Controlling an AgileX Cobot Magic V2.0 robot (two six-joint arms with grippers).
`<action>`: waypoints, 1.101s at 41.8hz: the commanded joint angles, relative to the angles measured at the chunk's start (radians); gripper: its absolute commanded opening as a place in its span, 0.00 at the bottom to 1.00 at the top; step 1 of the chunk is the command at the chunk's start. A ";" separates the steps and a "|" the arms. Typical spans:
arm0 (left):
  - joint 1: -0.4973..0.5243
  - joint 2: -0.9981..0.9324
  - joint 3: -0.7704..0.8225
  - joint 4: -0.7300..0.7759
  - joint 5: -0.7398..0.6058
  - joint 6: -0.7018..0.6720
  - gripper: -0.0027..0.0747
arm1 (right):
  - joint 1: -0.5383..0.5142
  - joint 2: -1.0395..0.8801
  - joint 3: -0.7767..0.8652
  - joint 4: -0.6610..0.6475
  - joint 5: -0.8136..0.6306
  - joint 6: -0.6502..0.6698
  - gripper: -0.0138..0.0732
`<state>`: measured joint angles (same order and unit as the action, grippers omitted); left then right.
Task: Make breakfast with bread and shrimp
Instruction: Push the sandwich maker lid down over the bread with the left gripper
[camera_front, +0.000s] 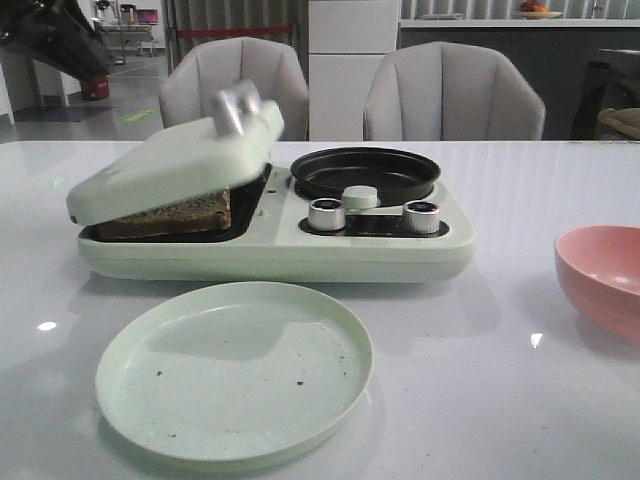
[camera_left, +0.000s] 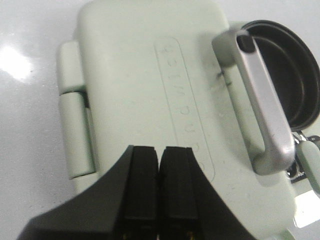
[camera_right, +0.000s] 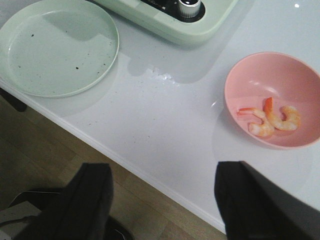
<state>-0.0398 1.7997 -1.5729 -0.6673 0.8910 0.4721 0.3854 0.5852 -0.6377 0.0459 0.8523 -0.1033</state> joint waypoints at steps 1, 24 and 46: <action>-0.040 -0.047 -0.036 -0.049 -0.010 0.036 0.16 | -0.005 -0.001 -0.027 -0.006 -0.059 0.000 0.78; -0.312 -0.198 0.137 -0.002 0.024 0.156 0.16 | -0.005 -0.001 -0.027 -0.006 -0.059 0.000 0.78; -0.637 -0.554 0.492 0.101 -0.054 0.166 0.17 | -0.005 -0.001 -0.027 -0.005 -0.059 -0.001 0.78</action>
<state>-0.6493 1.3154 -1.0934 -0.5662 0.8955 0.6422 0.3854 0.5852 -0.6377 0.0459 0.8523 -0.1033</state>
